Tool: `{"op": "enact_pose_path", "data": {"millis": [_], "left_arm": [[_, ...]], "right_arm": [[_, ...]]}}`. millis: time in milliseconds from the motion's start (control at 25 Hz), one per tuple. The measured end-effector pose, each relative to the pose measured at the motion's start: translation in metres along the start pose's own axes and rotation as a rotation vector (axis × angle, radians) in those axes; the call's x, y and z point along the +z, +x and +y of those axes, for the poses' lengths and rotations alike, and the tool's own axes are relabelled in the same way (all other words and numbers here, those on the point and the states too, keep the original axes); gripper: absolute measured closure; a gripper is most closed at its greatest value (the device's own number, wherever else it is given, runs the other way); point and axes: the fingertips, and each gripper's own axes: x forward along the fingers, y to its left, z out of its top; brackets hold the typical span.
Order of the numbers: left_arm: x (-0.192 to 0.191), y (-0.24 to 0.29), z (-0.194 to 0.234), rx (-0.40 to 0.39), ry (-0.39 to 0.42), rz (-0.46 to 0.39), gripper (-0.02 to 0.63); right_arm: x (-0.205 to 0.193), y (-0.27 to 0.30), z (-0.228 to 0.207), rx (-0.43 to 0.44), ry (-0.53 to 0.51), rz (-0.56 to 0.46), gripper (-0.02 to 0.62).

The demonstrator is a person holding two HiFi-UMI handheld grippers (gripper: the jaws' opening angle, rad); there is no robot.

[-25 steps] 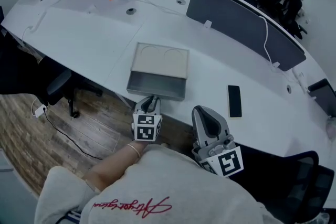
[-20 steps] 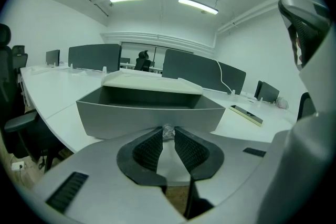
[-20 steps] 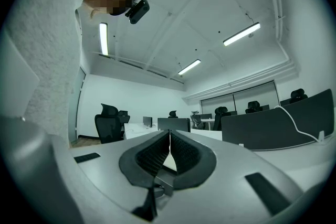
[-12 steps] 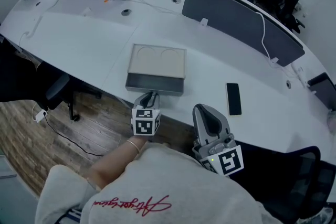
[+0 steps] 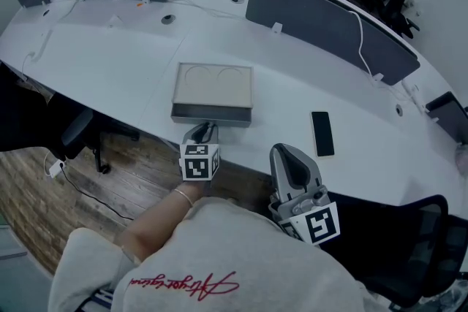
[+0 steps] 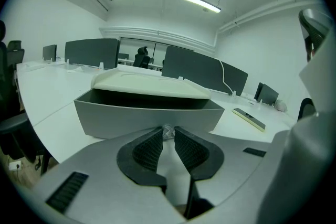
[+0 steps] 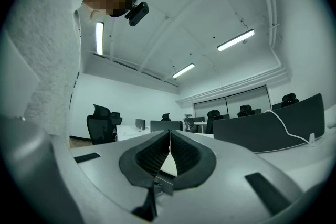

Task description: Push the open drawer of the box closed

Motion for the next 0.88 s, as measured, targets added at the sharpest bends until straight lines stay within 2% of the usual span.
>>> {"op": "enact_pose_path", "data": {"millis": [880], "left_arm": [[0.012,0.015,0.006,-0.009,0.002,0.044,0.522]], "right_arm": [[0.002,-0.007,-0.005,-0.042,-0.002,-0.008,0.577]]}}
